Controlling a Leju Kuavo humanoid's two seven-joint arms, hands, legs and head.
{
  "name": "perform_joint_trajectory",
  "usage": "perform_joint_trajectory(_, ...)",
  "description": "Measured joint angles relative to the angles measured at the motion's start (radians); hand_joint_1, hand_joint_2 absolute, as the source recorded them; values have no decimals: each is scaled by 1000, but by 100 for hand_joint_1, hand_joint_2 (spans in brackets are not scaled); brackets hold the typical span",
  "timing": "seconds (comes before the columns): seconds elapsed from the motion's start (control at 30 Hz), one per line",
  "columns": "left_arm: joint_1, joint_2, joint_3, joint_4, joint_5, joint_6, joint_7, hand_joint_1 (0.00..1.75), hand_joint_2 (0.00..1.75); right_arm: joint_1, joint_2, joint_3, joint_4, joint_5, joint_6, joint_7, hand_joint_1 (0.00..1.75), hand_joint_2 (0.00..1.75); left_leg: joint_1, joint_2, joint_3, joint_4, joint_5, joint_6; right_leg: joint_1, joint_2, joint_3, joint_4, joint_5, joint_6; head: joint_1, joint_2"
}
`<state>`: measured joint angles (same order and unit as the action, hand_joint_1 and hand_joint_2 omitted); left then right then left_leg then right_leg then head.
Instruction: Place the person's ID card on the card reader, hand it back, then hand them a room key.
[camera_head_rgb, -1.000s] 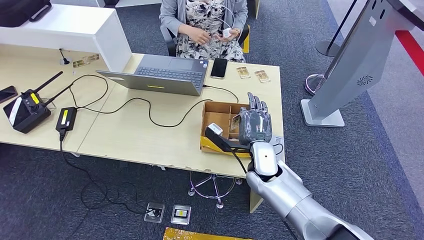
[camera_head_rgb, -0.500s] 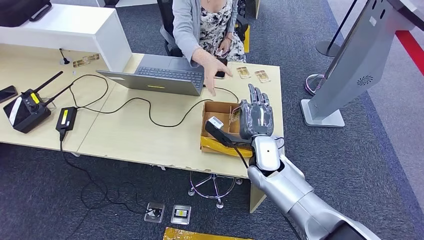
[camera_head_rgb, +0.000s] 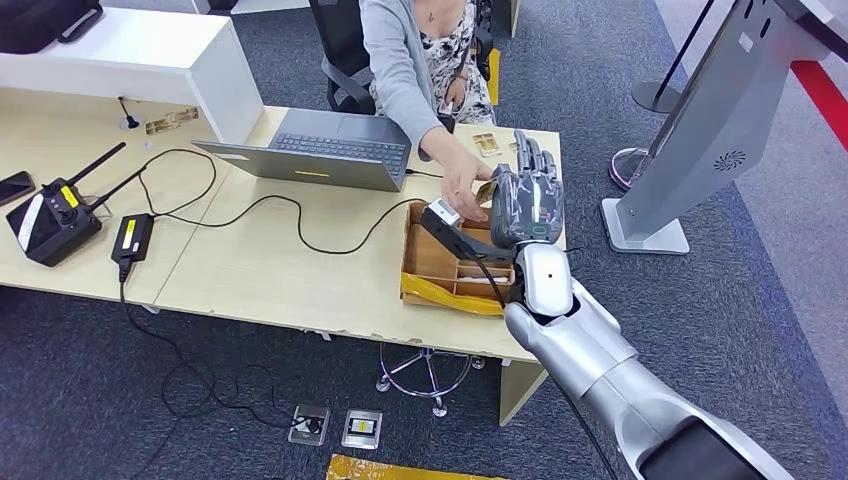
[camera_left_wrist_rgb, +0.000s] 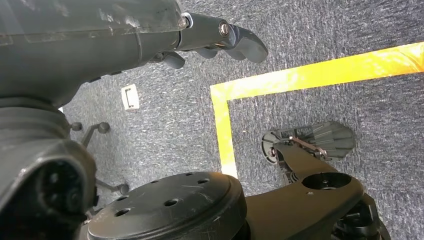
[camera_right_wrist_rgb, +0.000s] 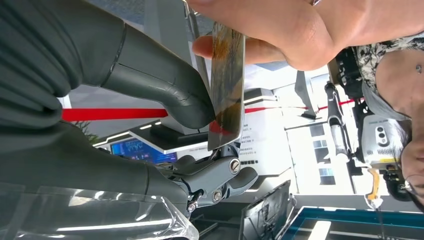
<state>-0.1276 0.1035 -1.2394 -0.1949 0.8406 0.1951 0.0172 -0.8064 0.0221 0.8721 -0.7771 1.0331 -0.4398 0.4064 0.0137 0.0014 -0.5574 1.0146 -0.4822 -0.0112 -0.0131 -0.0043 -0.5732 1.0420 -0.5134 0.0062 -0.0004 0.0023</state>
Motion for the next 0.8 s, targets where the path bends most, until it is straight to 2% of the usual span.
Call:
perform_joint_trajectory(0.17,0,-1,0,0,0,-1,0,0,0,-2,1,0,18,-4,0,-2,175,175,0,0,0,0,0,0,0,0,0,0,0,0,0,0)
perform_joint_trajectory(0.2,0,-1,0,0,1,-1,0,0,0,-2,1,0,21,-5,0,-2,147,175,0,0,0,0,0,0,0,0,0,0,0,0,0,0)
perform_joint_trajectory(0.27,0,-1,0,0,1,-1,0,0,0,-2,2,0,25,-6,0,-3,60,175,0,0,0,0,0,0,0,0,0,0,0,0,0,0)
perform_joint_trajectory(0.3,0,-1,0,0,1,-1,0,0,0,-2,2,0,28,-7,-1,-3,17,131,0,0,-1,0,0,0,0,0,0,0,0,0,0,0)
perform_joint_trajectory(0.33,0,-1,0,0,1,-1,1,0,0,-2,3,0,31,-7,-2,-3,0,87,0,0,-1,0,0,0,0,0,0,0,0,0,0,0)
perform_joint_trajectory(0.4,0,-1,0,0,1,-1,2,0,0,-3,3,0,38,-7,-2,-7,0,0,0,0,-1,0,0,0,0,0,0,0,0,0,0,0)
perform_joint_trajectory(0.6,0,-1,0,0,-6,-1,2,0,0,-5,11,1,63,-26,-3,-48,0,0,0,0,0,0,0,0,0,0,0,0,0,0,0,0)
perform_joint_trajectory(0.8,-1,-2,0,0,-14,-4,2,0,0,-6,10,2,79,-16,0,-33,0,0,0,0,0,0,0,0,0,0,0,0,0,0,0,0)
